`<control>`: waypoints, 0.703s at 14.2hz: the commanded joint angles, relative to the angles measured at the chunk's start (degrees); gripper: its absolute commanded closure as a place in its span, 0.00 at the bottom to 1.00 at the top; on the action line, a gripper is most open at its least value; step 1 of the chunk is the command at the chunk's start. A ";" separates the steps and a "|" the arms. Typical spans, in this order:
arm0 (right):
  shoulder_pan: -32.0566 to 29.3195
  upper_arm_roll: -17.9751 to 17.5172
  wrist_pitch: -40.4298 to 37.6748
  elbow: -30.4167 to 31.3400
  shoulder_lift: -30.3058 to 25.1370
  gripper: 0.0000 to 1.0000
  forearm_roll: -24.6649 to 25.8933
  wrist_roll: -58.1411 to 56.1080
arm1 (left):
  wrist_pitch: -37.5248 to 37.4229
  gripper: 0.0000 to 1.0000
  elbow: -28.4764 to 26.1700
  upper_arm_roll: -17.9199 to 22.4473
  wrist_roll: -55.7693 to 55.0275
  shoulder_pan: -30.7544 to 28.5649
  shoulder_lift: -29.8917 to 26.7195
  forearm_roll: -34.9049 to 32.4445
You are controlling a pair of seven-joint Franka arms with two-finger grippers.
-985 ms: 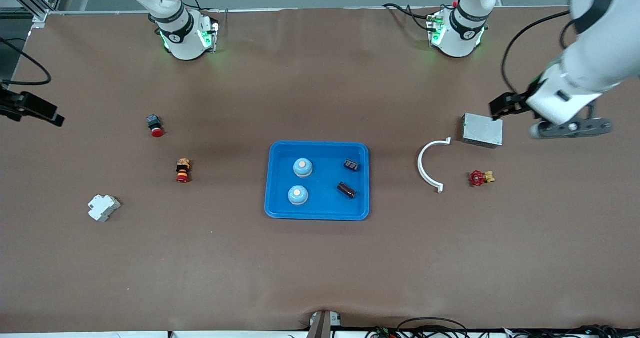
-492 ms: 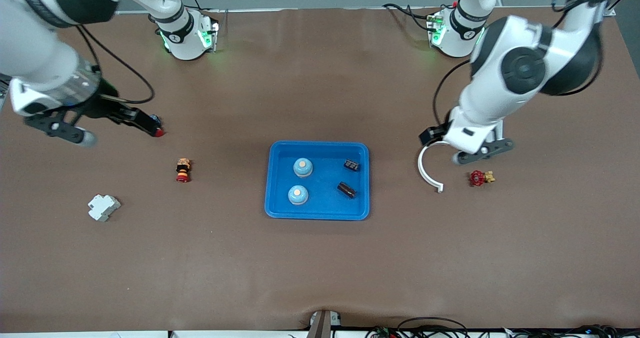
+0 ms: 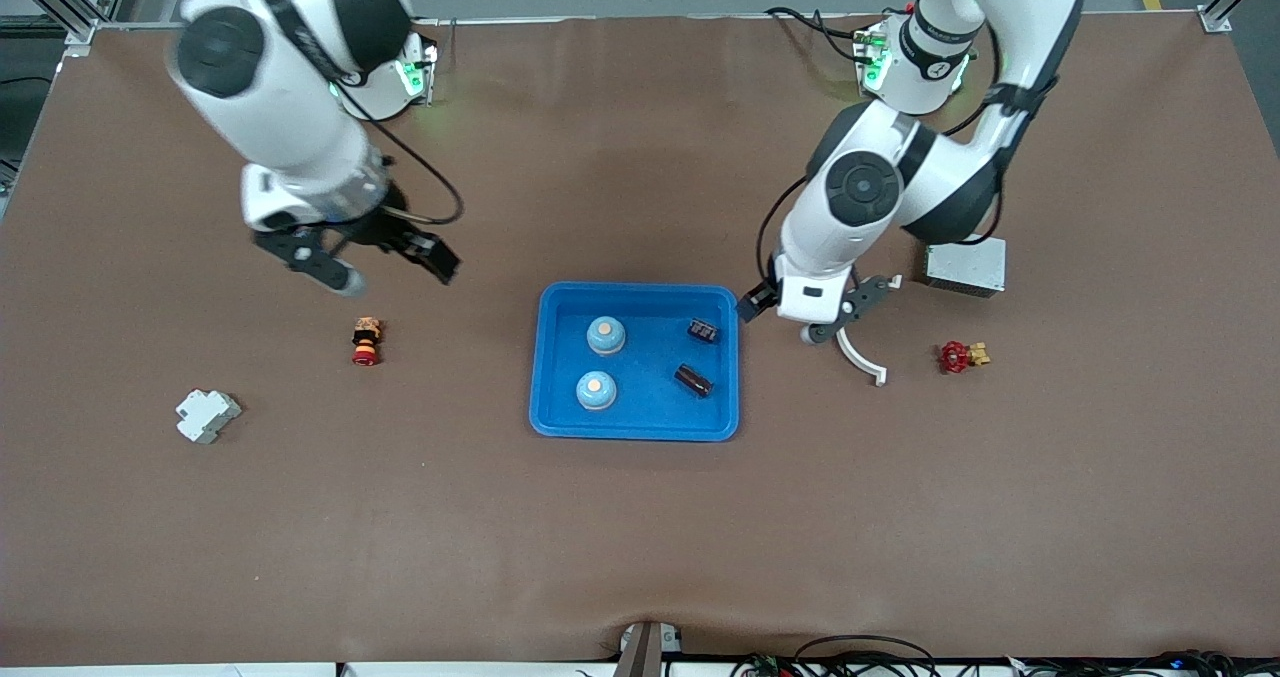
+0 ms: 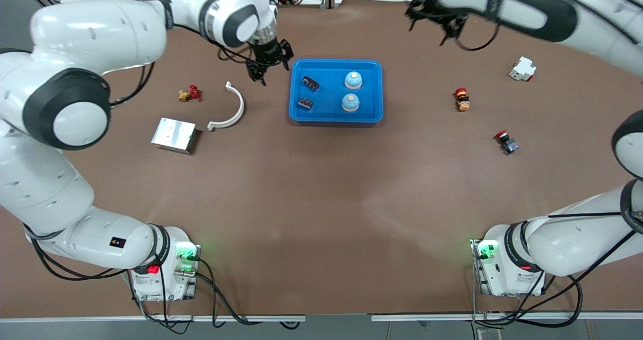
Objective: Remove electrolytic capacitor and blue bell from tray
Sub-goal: 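Move the left gripper and the right gripper down into the blue tray, then grasp a brown capacitor with the left gripper while the right gripper grasps a bell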
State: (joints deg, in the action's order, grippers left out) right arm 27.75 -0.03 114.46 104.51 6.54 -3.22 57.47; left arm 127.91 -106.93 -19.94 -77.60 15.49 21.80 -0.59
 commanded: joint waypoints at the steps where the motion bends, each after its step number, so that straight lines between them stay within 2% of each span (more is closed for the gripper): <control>1: 3.27 0.82 5.57 -1.15 6.27 0.00 -0.39 3.95 | 7.76 0.08 0.32 0.34 -10.95 2.70 4.19 -0.46; 5: 6.96 0.90 10.60 -5.00 15.67 0.00 -0.21 9.05 | 17.08 0.14 0.23 0.43 -22.92 4.20 9.56 -4.75; 10: 8.02 0.90 16.21 -10.38 25.52 0.00 -0.56 9.15 | 20.35 0.24 0.23 0.61 -24.96 5.08 13.87 -6.61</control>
State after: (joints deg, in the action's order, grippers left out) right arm 35.19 0.14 129.24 97.77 27.93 -3.22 65.92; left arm 146.58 -106.99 -19.87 -100.87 19.99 34.59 -5.72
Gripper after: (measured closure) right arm 0.000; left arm 0.211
